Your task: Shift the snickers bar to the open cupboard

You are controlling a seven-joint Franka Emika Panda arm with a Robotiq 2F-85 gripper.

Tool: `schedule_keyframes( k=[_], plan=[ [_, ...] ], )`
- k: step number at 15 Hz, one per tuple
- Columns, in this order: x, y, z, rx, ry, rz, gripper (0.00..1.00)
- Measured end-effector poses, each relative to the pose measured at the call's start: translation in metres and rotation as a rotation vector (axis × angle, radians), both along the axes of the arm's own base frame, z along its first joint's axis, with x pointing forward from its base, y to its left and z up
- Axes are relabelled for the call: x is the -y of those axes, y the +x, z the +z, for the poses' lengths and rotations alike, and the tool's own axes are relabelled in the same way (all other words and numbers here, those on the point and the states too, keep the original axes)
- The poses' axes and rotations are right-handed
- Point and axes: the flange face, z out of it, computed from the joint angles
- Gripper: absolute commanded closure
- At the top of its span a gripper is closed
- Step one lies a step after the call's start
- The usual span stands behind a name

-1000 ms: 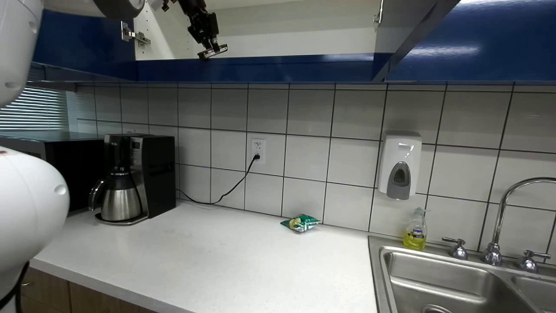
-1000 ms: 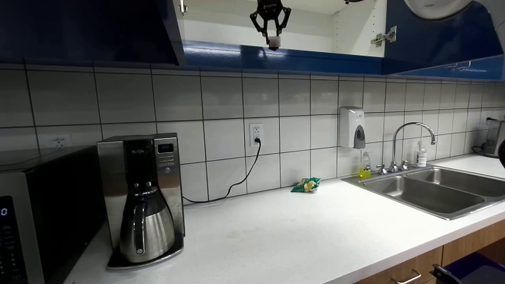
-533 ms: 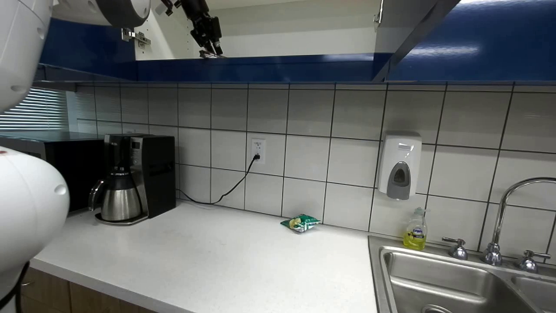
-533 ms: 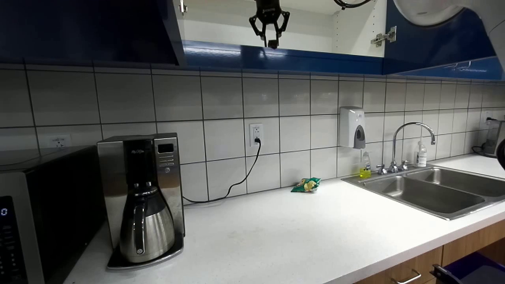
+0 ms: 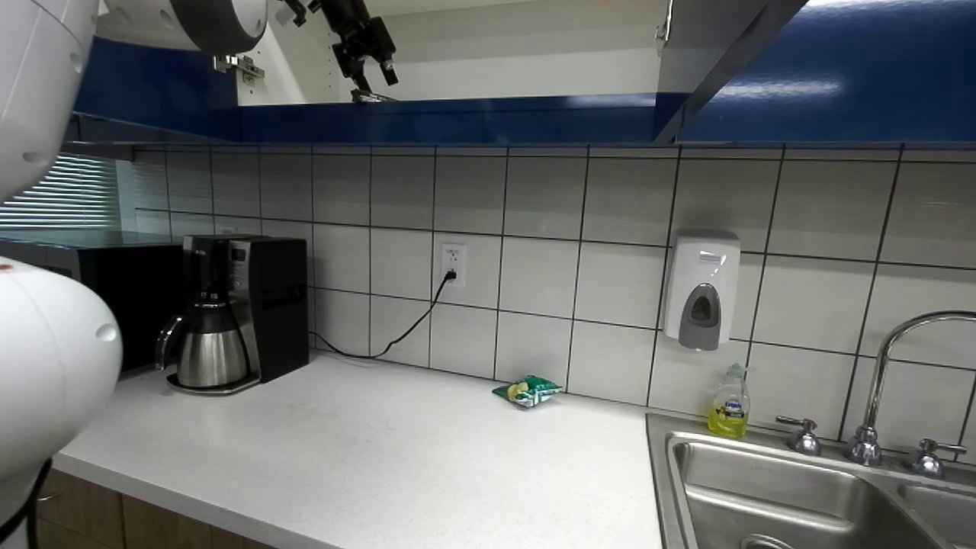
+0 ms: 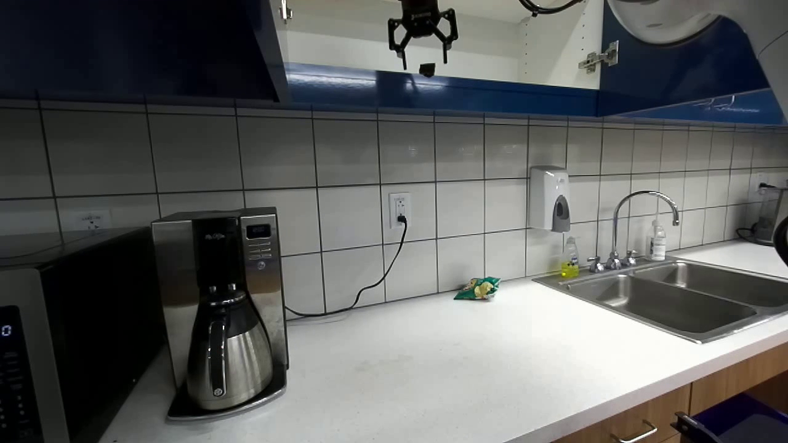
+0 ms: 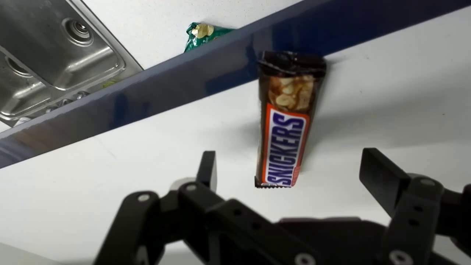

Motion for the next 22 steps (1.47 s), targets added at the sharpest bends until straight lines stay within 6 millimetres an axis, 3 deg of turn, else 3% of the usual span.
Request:
schedule_keyframes(
  k=[5,10,17,22],
  plan=[
    [-0.006,-0.008,0.006,-0.001,0.002,0.008,0.0],
    [-0.019,-0.032,0.026,0.018,0.008,0.032,0.0],
    [-0.029,-0.081,0.045,-0.05,-0.001,0.028,0.0],
    [-0.046,-0.136,0.047,-0.178,-0.032,0.038,0.0]
  ],
)
